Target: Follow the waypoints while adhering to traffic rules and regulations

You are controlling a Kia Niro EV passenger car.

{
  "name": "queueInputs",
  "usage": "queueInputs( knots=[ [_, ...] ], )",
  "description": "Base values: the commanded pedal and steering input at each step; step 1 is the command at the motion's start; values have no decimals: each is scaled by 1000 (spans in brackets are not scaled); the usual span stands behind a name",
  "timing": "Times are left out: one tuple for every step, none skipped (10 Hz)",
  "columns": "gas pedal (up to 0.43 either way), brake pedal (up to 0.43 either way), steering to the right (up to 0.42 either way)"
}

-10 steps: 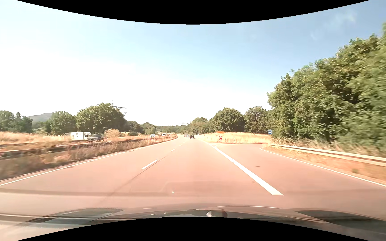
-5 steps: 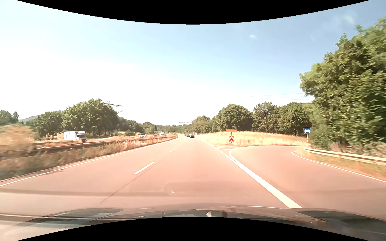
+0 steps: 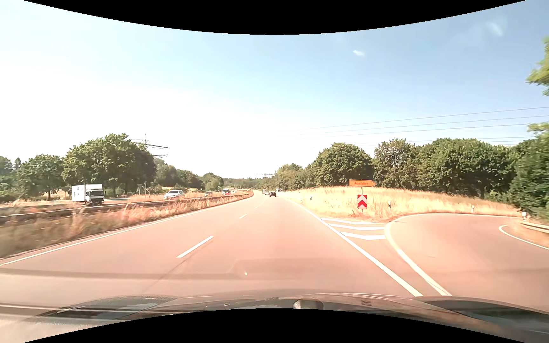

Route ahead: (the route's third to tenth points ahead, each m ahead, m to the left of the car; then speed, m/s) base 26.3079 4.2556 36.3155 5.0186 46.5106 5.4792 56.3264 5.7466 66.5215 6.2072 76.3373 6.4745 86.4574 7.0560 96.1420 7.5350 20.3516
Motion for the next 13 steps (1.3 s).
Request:
queueInputs(
  knots=[
    [118,0,-4],
    [118,0,-4],
    [118,0,-4],
    [118,0,-4],
    [118,0,-4],
    [118,0,-4],
    [118,0,-4],
    [118,0,-4],
    [118,0,-4],
    [118,0,-4],
    [118,0,-4],
    [118,0,-4],
    [110,0,-4]
  ],
)
